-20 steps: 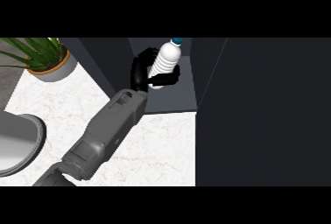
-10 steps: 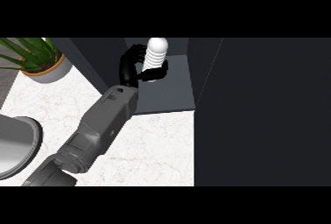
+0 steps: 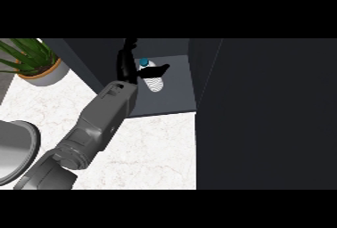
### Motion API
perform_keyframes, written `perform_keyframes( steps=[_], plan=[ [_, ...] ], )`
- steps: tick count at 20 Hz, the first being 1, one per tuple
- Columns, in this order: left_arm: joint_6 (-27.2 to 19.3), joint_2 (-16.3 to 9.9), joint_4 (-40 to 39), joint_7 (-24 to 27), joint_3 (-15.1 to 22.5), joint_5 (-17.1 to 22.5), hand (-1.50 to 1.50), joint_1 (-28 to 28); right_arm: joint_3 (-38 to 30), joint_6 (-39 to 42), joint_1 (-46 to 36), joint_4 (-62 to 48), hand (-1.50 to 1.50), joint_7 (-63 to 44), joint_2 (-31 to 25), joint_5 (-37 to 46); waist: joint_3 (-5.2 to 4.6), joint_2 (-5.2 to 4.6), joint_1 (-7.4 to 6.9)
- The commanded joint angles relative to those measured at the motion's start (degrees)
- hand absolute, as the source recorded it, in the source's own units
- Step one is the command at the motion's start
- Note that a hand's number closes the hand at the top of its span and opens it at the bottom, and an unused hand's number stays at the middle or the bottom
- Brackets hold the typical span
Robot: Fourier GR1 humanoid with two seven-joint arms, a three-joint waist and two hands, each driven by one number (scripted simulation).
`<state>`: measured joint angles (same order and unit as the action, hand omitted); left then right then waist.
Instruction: Pick up the bottled water, place it into the cabinet and close the cabinet
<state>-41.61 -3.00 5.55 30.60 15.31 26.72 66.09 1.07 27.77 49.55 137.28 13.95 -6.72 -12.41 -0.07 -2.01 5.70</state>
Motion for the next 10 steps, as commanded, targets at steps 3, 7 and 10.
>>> perform_keyframes(
  steps=[3,7,10],
  plan=[
    [4.0,-0.7,-1.0,-0.3,-0.5,-0.3,-1.50,2.6,0.5,1.3,1.8,3.1,-1.50,-1.1,-0.5,-3.5,-0.05,-0.11,0.45],
    [10.8,-0.8,3.4,4.4,-3.4,2.3,-1.50,2.3,0.5,1.8,3.2,2.4,-1.50,0.3,0.2,-2.3,-0.08,0.40,-0.23],
    [16.6,-0.1,5.3,9.7,-5.1,3.6,-1.50,-0.8,2.2,0.9,2.5,4.6,-1.50,-2.3,0.3,-2.8,-0.14,0.35,-1.59]
  ],
)
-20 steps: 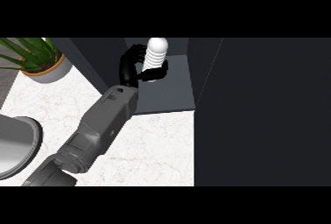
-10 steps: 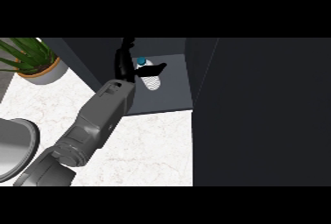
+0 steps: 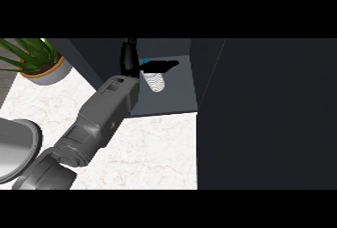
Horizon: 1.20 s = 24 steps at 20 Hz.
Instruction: Pick up the bottled water, place it into the cabinet and close the cabinet
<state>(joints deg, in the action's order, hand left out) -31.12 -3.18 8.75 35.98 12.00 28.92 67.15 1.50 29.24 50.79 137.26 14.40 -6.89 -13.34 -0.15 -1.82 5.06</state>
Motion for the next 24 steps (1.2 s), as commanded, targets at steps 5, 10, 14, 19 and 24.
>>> perform_keyframes(
  steps=[5,10,14,19,24],
  plan=[
    [8.3,1.8,2.7,3.9,-3.4,2.2,-1.50,1.5,0.6,-0.3,2.1,6.6,-1.50,-3.1,0.0,-3.5,0.05,0.85,-1.61],
    [7.9,3.1,6.4,4.0,-1.3,2.5,-1.50,-2.7,-0.9,-2.3,-1.0,4.3,-1.50,-6.2,-0.3,-5.8,0.12,1.53,-3.23],
    [8.8,3.2,9.4,4.4,-1.2,1.8,-1.50,-5.1,2.6,-4.0,-1.7,5.5,-1.50,-7.9,1.8,-1.8,0.11,1.76,-4.27],
    [10.2,3.2,20.8,2.0,5.2,5.2,-1.50,-14.0,2.0,-3.8,2.7,9.9,-1.50,-8.9,1.0,-5.4,0.10,2.43,-4.73],
    [12.2,3.2,31.8,-0.2,11.6,9.2,-1.50,-22.1,3.8,-4.6,1.2,8.6,-1.50,-9.5,1.4,-2.9,0.08,2.36,-4.73]
  ],
)
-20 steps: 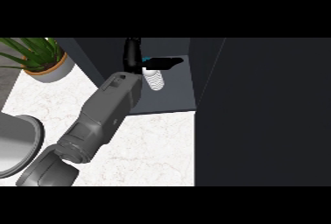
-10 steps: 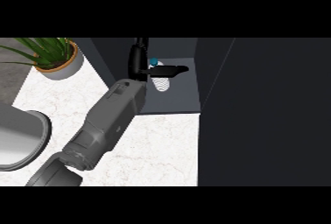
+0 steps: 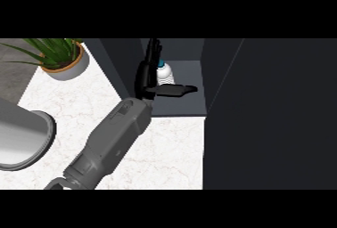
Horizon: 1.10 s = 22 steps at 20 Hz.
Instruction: Pick up the bottled water, place it into the cabinet and close the cabinet
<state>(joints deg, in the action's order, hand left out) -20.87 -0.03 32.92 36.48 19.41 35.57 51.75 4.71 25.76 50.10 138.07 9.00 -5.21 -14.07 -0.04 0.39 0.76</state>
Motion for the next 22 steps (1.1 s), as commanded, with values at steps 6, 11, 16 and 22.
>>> perform_keyframes(
  steps=[6,11,16,22],
  plan=[
    [4.2,0.0,21.4,-1.0,8.0,0.5,-1.50,-15.7,2.8,-0.4,6.7,8.7,-1.50,-0.5,0.6,1.5,0.00,0.41,-0.91],
    [4.6,-2.0,32.6,-2.4,11.8,-1.1,-1.50,-24.4,0.0,-0.3,5.6,8.8,-1.50,-1.1,-1.5,-0.5,0.01,0.07,-0.93],
    [2.5,-6.9,45.0,-6.0,14.7,-2.0,1.50,-33.0,0.1,5.0,4.8,7.2,-1.50,2.5,-5.6,2.0,0.04,0.27,-1.15],
    [3.9,-12.3,52.8,-7.9,14.3,-0.8,1.50,-40.0,5.8,8.8,6.0,11.6,1.50,-1.5,-10.6,6.9,-0.06,0.10,-1.16]
  ],
)
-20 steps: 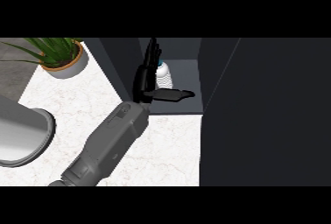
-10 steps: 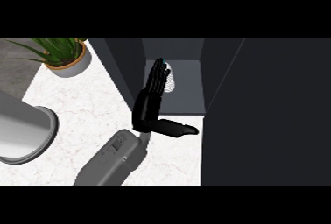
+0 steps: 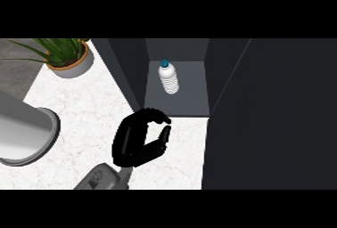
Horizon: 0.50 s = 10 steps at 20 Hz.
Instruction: Pick up the bottled water, place it into the cabinet and close the cabinet
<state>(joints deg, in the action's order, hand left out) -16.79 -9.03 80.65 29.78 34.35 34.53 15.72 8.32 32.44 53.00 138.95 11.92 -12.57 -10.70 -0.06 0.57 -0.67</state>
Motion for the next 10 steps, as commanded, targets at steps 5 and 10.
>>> perform_keyframes(
  steps=[5,10],
  plan=[
    [2.7,-9.2,11.3,0.9,-2.6,1.8,-1.50,-12.1,2.5,6.9,1.3,11.3,1.50,0.0,-6.8,5.5,-0.07,-0.01,0.28],
    [1.8,-13.8,18.0,-0.3,-7.1,4.0,-1.50,-17.5,7.8,8.5,5.7,16.5,1.50,2.2,-7.1,11.8,-0.06,0.40,1.59]
  ],
)
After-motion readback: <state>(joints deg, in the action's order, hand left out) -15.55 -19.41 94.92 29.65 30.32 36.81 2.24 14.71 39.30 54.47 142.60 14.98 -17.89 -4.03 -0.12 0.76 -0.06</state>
